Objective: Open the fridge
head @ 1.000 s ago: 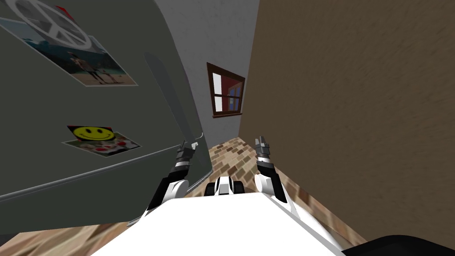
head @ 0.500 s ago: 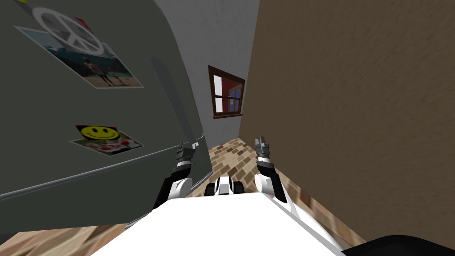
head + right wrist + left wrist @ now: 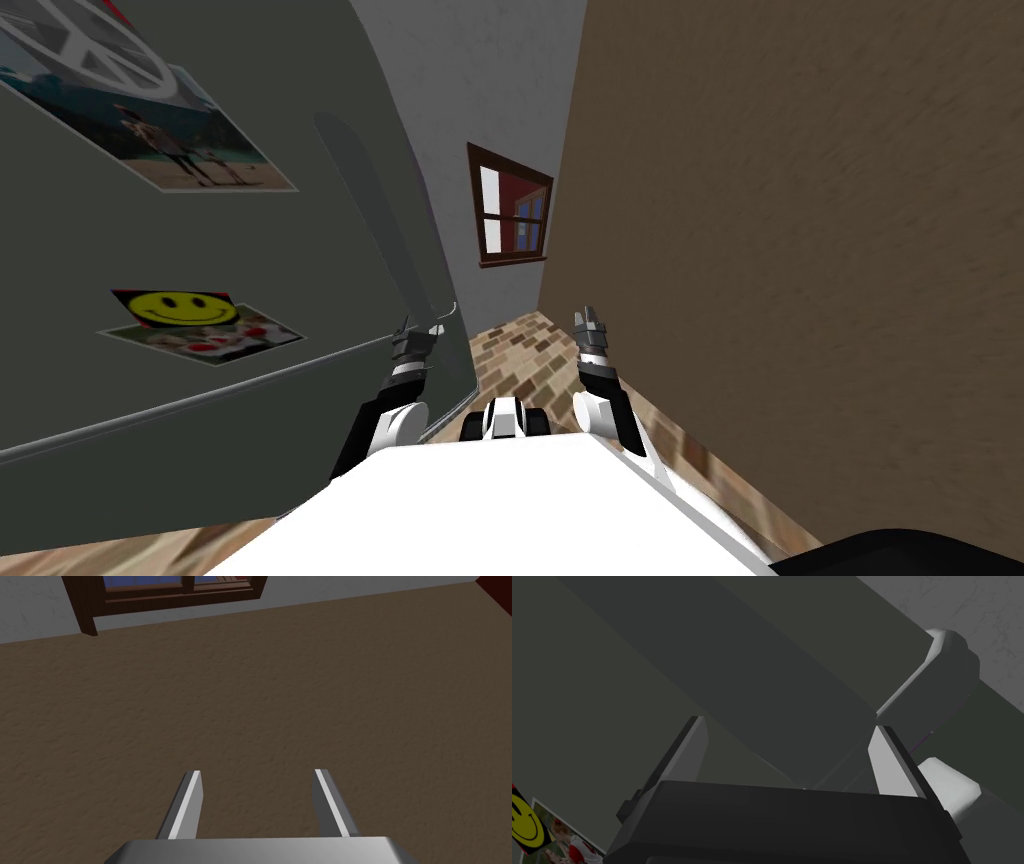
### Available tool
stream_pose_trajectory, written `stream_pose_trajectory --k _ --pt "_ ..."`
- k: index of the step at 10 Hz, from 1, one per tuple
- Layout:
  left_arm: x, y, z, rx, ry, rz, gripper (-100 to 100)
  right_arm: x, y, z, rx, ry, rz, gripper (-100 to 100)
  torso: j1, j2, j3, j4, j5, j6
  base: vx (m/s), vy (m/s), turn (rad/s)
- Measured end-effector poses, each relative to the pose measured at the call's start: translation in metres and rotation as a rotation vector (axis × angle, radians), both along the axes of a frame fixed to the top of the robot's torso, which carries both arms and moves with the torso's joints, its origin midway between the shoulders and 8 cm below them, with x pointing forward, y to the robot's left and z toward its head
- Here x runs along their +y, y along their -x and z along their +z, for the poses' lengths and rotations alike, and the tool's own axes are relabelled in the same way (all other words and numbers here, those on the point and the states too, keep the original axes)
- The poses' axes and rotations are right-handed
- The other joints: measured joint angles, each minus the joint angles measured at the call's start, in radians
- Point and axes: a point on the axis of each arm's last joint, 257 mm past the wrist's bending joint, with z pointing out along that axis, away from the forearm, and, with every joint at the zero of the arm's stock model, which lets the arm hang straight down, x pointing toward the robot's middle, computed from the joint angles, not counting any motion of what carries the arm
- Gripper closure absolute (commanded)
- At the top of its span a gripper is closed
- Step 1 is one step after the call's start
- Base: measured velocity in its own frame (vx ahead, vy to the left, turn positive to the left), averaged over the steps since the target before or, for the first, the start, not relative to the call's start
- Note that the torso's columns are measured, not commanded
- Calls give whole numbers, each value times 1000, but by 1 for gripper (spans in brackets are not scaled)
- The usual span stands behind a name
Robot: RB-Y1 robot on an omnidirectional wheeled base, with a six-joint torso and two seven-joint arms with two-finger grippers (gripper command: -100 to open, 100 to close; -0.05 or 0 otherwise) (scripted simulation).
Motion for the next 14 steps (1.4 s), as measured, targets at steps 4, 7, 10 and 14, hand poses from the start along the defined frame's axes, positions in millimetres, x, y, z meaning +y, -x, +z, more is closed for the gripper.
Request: stream_pose_trajectory --k 4,7,10,14 --pt "-1 -5 -8 -3 0 3 100 0 0 0 0 0 0 0 -5 2 2 0 -1 2 -77 -6 -2" --pt "-13 -8 -7 -1 0 -39 100 0 0 0 -1 0 0 0 -2 9 6 3 -1 1 -277 88 -134" --pt "-32 -12 -7 10 0 -107 100 0 0 0 -1 0 1 0 -2 7 4 4 -2 -1 -362 68 -141" --pt "-60 -13 -7 29 1 -207 100 0 0 0 -1 0 0 0 -3 4 1 7 -5 0 -352 87 -136"
